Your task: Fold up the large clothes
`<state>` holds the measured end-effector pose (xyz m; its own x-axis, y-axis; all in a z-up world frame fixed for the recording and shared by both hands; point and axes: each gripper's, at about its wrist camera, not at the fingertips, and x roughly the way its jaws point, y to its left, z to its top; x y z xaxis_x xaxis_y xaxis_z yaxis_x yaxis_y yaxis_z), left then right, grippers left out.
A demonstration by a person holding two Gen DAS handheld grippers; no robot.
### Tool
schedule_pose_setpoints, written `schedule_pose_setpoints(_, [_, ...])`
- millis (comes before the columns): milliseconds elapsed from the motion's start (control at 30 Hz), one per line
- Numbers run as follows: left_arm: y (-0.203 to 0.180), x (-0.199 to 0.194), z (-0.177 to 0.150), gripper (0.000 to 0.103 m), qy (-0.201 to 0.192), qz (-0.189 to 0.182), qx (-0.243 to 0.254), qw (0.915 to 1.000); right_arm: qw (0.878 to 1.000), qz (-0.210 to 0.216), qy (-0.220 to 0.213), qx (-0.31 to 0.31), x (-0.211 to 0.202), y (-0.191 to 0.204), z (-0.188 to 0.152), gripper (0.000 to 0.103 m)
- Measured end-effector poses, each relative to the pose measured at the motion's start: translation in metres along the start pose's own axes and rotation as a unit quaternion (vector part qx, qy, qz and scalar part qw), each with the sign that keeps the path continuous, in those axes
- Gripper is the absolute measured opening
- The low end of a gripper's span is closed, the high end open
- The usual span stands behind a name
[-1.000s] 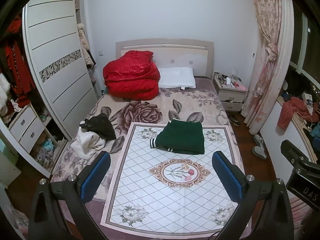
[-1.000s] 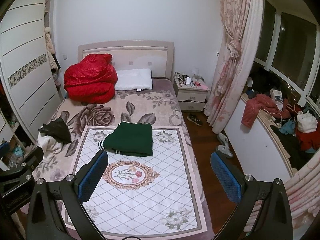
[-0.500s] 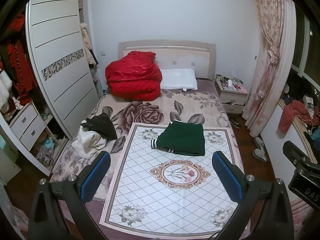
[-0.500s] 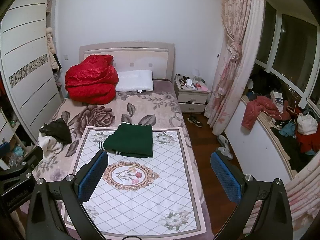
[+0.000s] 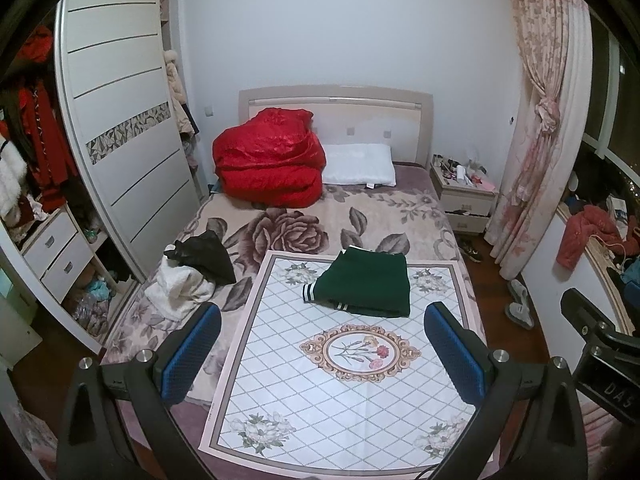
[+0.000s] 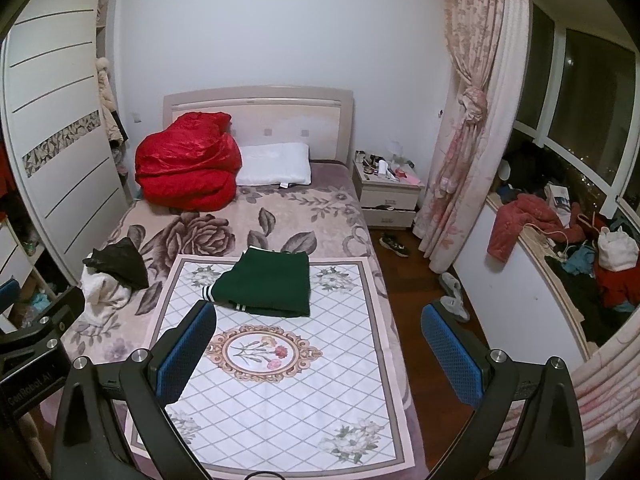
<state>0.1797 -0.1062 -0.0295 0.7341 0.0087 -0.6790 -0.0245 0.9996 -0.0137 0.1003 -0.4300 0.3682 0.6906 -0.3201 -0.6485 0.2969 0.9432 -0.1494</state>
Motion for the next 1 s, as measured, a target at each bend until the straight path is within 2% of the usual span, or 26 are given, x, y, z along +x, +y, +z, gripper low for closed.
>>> schedule_pose_setpoints(267, [-0.002,-0.004,0.002,0.103,-0.005,-0.002,0.0,1.0,1.0,0.002,-0.002,0.0,0.001,0.002,0.004,0.103])
schedule_pose_setpoints(1000, [0.0,-0.013,0.002,0.103,-0.011,0.003,-0.002,0.9999,1.0,-0.002,-0.002,0.006,-0.015,0.007,-0.015,0.103])
